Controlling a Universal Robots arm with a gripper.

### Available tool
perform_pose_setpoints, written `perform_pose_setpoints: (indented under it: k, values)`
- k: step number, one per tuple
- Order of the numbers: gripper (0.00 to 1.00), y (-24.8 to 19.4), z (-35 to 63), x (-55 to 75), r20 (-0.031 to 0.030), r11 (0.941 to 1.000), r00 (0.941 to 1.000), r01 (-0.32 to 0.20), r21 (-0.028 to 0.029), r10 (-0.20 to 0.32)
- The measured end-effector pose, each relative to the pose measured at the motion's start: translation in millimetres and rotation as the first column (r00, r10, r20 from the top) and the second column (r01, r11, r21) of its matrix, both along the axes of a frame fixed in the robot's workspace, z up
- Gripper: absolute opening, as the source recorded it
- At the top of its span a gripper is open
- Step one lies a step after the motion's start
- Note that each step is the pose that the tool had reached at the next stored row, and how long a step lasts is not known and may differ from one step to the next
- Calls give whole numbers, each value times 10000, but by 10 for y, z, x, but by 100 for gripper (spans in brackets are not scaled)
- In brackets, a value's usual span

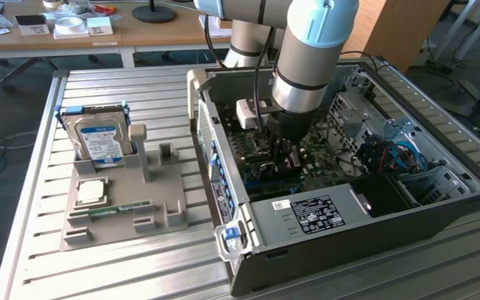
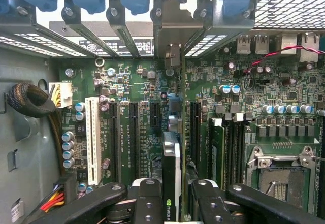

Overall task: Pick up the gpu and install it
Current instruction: 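Insert the gpu into the slot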

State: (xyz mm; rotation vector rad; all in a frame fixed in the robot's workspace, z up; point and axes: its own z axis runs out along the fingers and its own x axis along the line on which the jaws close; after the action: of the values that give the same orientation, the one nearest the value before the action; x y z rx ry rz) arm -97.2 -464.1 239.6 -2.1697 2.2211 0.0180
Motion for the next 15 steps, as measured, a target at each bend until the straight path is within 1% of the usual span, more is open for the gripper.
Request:
perform_pose_setpoints:
  k: [7, 8, 10, 13, 14, 15]
  values:
    - [27, 1, -1, 0, 1, 10000, 10000, 1, 2, -1]
    - [27, 2, -3, -2, -7, 10000, 10000, 3, 13, -3]
    - [28, 2, -6, -2, 7, 10000, 10000, 6, 12, -6]
    - [45, 1, -1, 0, 2, 10000, 10000, 1, 3, -1]
    - [45, 1, -1, 0, 1, 10000, 10000, 1, 2, -1]
    - [51, 1, -1, 0, 1, 10000, 10000, 1, 2, -1]
